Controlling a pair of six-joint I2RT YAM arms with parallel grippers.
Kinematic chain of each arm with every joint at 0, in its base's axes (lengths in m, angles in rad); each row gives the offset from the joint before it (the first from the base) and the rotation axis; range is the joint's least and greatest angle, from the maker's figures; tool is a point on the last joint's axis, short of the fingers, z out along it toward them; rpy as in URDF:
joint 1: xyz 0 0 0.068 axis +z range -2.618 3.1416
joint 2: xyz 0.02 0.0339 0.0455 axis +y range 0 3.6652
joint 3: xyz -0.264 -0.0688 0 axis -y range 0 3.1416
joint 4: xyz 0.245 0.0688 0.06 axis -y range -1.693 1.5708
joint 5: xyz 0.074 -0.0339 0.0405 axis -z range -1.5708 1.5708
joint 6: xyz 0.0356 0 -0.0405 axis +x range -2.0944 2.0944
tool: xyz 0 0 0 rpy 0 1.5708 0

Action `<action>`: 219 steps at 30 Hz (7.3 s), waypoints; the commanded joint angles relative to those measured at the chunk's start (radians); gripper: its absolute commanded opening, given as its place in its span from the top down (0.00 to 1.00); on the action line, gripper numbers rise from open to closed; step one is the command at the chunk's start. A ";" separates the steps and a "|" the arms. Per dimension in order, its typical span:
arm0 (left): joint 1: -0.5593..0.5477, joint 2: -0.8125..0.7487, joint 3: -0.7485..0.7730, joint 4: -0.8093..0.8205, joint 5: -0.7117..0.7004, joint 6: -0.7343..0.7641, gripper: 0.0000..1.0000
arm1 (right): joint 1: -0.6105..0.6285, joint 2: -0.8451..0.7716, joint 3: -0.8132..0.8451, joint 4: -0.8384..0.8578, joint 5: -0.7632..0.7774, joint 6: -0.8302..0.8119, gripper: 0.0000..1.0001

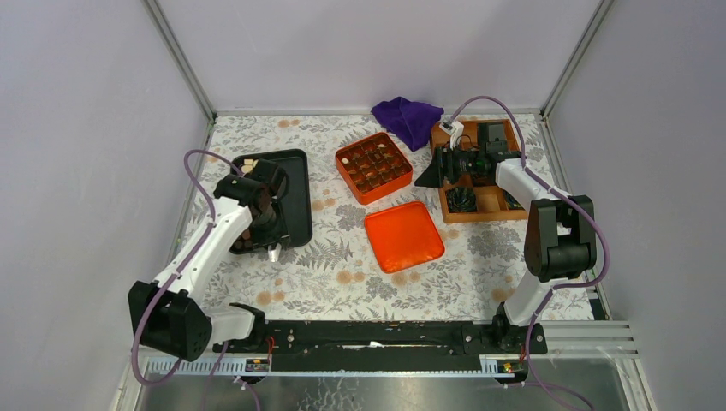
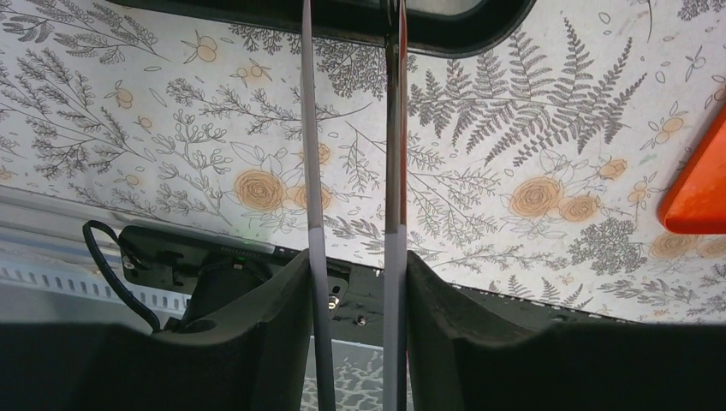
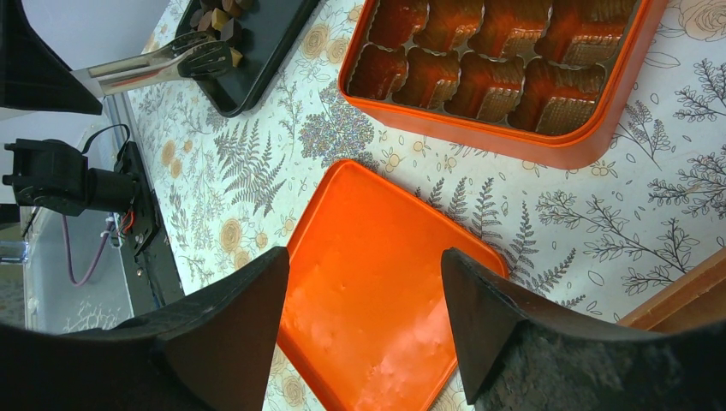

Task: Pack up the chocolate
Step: Pick up the fake chocolate from the plate, then place the fake chocolate in the packing box, then pick up the fake chocolate from the plate.

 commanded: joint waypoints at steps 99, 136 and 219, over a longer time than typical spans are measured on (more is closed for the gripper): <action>0.002 0.226 0.307 0.457 0.424 0.032 0.99 | -0.006 0.004 0.008 0.013 -0.040 -0.004 0.26; -0.206 0.778 0.868 0.274 0.049 0.195 0.74 | -0.006 0.006 0.017 -0.016 -0.014 -0.033 0.25; 0.314 0.222 0.048 0.426 0.011 0.142 0.52 | -0.006 -0.014 0.075 -0.033 0.427 0.054 0.00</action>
